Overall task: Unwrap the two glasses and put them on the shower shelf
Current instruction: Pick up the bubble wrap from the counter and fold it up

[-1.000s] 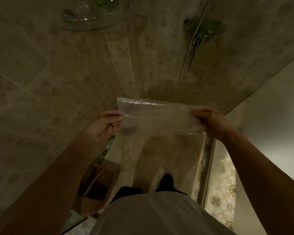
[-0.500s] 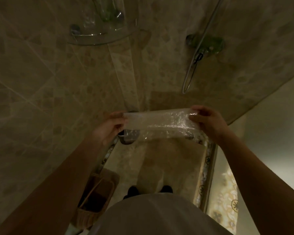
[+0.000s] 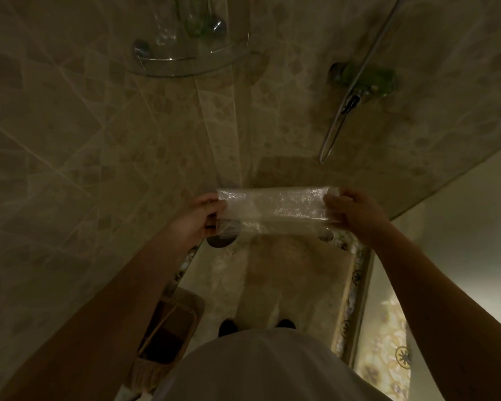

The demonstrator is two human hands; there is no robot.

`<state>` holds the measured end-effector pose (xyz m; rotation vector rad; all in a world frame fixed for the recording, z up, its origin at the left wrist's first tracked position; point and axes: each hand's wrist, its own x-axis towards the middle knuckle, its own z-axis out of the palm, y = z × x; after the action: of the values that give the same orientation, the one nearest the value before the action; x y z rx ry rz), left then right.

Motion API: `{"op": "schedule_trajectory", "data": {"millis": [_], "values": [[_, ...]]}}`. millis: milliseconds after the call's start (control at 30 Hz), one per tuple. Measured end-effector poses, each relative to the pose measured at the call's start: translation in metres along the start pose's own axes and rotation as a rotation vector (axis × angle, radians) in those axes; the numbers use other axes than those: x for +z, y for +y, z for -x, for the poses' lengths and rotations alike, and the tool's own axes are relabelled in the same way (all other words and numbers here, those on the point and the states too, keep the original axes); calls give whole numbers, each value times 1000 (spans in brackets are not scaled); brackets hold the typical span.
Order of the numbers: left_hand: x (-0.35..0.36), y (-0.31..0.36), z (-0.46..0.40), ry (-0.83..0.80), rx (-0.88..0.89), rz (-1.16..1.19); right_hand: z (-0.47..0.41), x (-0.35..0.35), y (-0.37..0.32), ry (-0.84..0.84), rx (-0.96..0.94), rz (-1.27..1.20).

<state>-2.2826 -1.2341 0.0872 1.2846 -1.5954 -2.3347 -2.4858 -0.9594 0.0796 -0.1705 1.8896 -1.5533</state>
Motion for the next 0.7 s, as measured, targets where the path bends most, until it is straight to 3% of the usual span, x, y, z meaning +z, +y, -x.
{"op": "schedule_trajectory", "data": {"millis": [167,300,400,533,700], "values": [[-5,-1,-2,-26,1,-119,-4,7,-3,18,-13,93],[-13,4,0,-177,-5,-147,-8,12,-10,43,-7,112],[-13,5,-3,-141,3,-126,-11,11,-14,28,27,54],[-18,4,-8,-99,-13,-25,-12,2,-15,-179,160,-81],[-19,4,-11,-96,-66,-19,-12,-7,-8,-175,191,-126]]}}
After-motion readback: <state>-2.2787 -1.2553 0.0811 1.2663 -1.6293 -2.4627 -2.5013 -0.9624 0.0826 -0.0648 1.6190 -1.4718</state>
